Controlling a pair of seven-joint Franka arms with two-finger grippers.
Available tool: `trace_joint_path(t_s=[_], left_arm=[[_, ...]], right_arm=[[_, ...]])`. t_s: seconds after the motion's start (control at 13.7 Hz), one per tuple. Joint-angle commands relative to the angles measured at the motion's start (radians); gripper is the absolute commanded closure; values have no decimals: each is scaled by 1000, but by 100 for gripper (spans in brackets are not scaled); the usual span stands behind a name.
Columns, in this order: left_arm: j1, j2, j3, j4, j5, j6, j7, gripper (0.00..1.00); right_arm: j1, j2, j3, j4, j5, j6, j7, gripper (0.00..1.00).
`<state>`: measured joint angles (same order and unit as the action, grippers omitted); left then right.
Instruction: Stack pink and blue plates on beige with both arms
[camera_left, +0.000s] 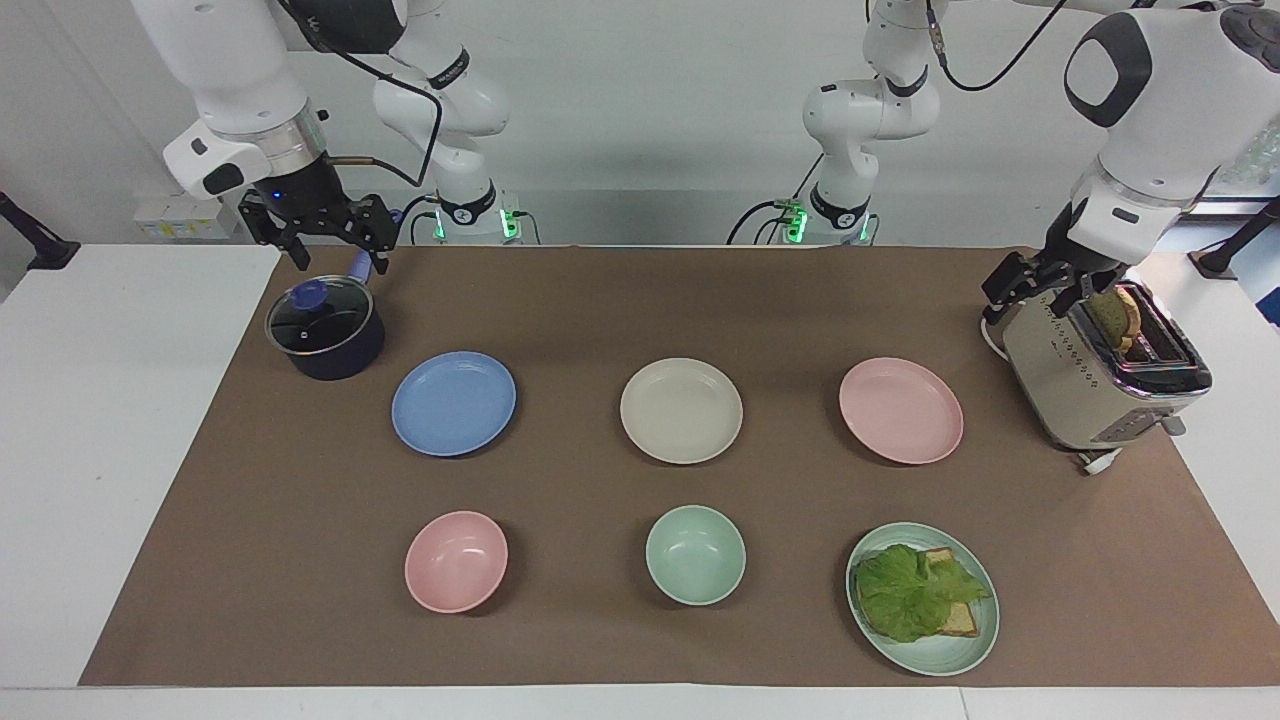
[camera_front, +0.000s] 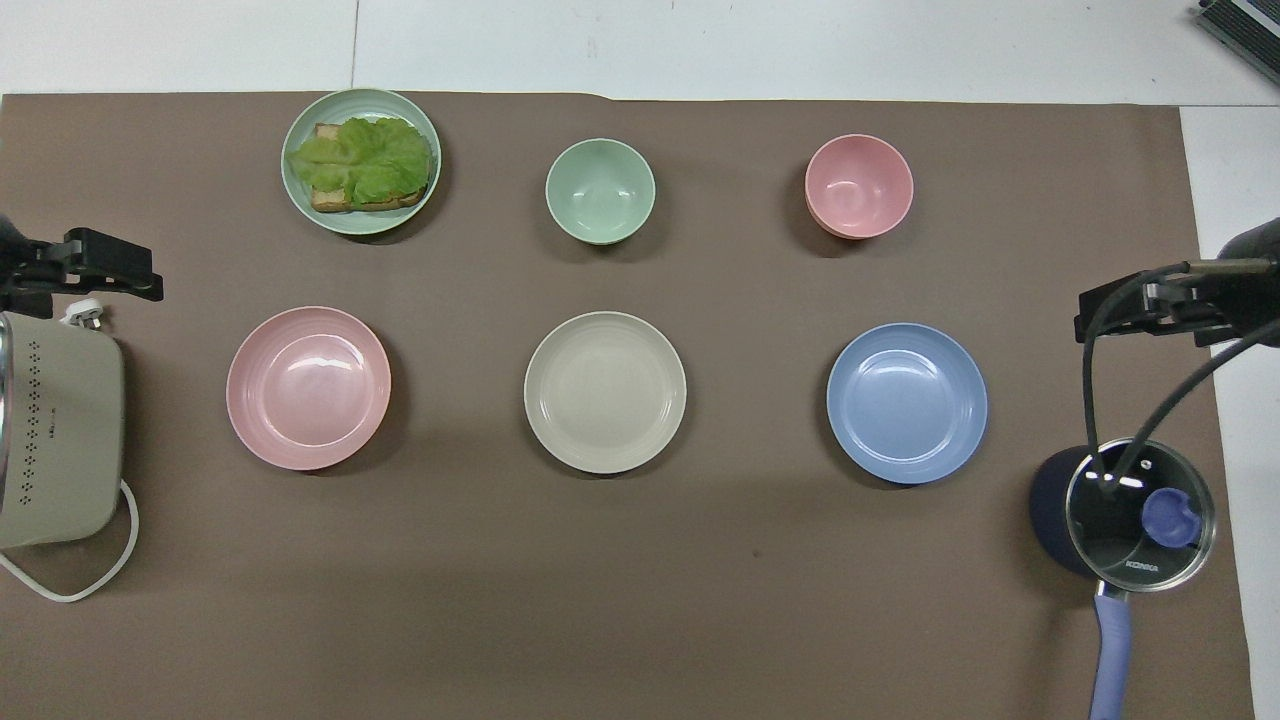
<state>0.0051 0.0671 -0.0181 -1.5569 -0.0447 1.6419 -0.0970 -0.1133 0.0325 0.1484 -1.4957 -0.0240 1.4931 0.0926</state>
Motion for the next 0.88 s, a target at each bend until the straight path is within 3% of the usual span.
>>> trace_joint_path(t_s=[0.0,0.44,0.58,0.8], left_arm=[[4,-24,-3,-25,14,2,-1,0],[50,-32,-3,-69,14,12,-10,0],[87,-38,-3,-170,14,54,5,0],[104,-46,-2,-414,14,321,11,0]], right_arm=[[-14,0,8,-1,7,4,-4,0],[-14,1,7,0,7,4,-1,0],[-16,1,5,0,6,4,7,0],[-16,1,5,0,6,4,2,0]])
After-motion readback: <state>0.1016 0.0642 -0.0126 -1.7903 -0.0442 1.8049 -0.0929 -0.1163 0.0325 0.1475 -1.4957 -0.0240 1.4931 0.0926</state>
